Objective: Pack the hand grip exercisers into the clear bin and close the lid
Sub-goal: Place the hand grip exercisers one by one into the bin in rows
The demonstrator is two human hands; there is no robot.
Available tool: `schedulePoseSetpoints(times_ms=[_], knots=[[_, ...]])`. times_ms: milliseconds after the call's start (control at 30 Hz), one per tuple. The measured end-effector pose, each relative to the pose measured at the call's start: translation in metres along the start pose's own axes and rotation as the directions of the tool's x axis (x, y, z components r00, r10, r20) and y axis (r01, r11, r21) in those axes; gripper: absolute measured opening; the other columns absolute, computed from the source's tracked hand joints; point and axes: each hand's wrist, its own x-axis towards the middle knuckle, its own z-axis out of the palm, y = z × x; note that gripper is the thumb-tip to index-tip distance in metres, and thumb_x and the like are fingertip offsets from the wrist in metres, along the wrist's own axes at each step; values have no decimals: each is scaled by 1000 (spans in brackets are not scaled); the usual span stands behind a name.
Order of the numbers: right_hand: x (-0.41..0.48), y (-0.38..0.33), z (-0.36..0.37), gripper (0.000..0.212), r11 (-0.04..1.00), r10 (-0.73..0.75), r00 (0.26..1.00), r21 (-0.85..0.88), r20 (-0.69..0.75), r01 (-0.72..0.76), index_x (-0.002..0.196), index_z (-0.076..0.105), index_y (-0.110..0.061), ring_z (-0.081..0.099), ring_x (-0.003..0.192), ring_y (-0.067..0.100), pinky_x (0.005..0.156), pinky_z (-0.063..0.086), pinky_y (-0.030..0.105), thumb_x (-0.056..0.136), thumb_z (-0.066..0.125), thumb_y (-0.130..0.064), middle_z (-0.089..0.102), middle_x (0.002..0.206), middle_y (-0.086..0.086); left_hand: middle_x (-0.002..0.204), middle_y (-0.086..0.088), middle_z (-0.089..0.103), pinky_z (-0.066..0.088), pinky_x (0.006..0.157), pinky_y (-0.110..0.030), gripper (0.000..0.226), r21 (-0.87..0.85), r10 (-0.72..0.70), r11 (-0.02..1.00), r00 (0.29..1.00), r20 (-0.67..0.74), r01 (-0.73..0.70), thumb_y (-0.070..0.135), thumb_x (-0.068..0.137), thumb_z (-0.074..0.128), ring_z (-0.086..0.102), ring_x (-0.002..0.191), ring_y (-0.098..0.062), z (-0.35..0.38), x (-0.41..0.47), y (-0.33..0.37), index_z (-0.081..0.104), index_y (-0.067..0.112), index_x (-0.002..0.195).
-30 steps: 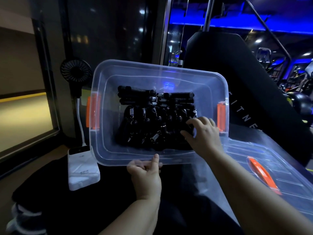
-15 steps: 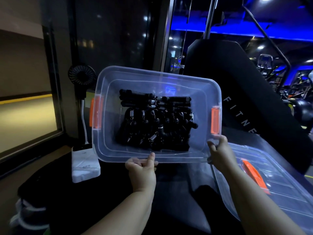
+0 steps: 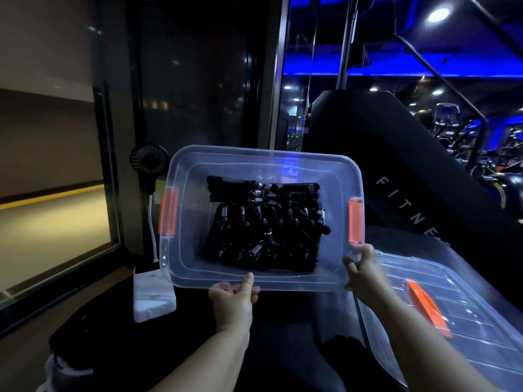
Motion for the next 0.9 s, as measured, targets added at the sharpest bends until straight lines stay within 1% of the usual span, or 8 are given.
schedulePoseSetpoints(times_ms=[100,233,400,567,667,733,800,900], knots=[[-2,-1,-3,21,1000,-22,1000,-7,-7,22,99,34,-35,64,66,34,67,55,50,94,53,-30,60,85,11,85,-20,69,53,57,-23,38,12,-4,1000,999,43,3,15,86,70,68,66,-16,-5,3,9,40,8,109],[-3,-8,-12,19,999,-36,999,30,-12,37,98,33,-36,63,59,32,59,57,52,95,51,-29,56,77,9,84,-13,68,54,66,-26,41,27,16,999,998,65,-18,17,83,74,68,71,-17,-5,4,22,40,11,106],[-1,-14,-28,19,999,-9,1000,44,-18,10,105,37,-29,65,63,32,61,58,47,94,52,-28,54,89,5,82,-7,65,52,67,-27,59,62,53,997,998,15,-54,18,71,84,63,67,-15,1,4,33,38,13,107],[-4,-10,-38,21,994,9,1000,106,-24,-7,110,39,-22,60,36,14,36,45,22,95,54,-21,51,88,2,79,-3,59,52,67,-28,75,54,44,998,998,-36,-42,19,64,89,58,64,-15,-4,7,38,35,13,116],[-5,-9,-41,21,992,8,999,128,-34,-4,109,40,-20,58,35,13,34,43,20,95,55,-20,52,85,3,83,-7,59,57,76,-38,78,30,36,999,994,-100,-33,23,64,89,58,66,-19,-11,14,45,40,3,121],[-5,-10,-43,20,992,10,999,128,-43,-5,108,41,-18,58,34,14,33,42,20,94,56,-21,54,83,4,84,-7,57,55,85,-43,76,84,83,994,987,-139,-72,26,65,88,58,73,-23,-19,20,49,40,1,119],[-3,-13,-44,20,992,10,999,129,-47,-4,107,42,-17,58,35,15,33,41,19,94,56,-22,55,84,2,90,-7,55,52,88,-43,73,198,170,970,974,-148,-139,30,68,85,58,81,-24,-27,26,58,34,11,116],[2,-17,-46,20,992,20,998,125,-53,-14,106,44,-16,59,36,15,33,42,19,94,57,-25,53,87,-1,117,-16,52,47,88,-40,84,365,322,890,944,-78,-273,32,68,85,56,98,-29,-35,37,75,32,7,129]])
